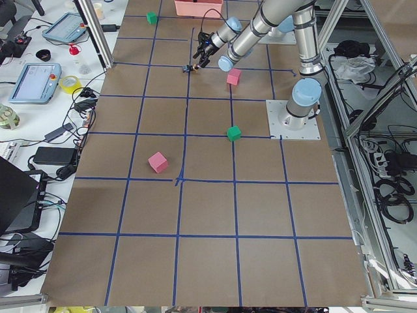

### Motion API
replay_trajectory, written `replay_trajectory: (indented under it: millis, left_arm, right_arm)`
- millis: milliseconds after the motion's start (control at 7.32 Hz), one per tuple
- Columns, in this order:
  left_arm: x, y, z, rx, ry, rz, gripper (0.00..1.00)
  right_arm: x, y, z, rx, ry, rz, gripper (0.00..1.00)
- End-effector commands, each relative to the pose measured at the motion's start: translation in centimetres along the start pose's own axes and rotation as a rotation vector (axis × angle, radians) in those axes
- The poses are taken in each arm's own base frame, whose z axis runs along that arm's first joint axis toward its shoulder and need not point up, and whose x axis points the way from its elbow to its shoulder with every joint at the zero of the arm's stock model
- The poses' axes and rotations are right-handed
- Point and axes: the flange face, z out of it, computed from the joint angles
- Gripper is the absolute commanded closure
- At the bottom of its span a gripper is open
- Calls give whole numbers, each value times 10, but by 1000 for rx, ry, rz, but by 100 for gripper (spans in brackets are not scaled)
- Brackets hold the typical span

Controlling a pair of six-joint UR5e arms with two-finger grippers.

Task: Align button upright
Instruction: 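Raise the right gripper away while the left gripper reaches to the button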

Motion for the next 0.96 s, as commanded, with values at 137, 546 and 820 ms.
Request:
replay_trajectory:
  millis: [137,546,820]
  left_arm:
    - [18,10,28,64,20,-16,6]
    - [17,15,32,55,8,81,11]
    - [11,16,30,52,-3,126,20]
  right_arm:
    - [-1,-1,-3,9,-1,3,0]
    - [-3,-2,-15,20,-6,1,0]
    - [-5,-4,-34,-1,-10,22,0]
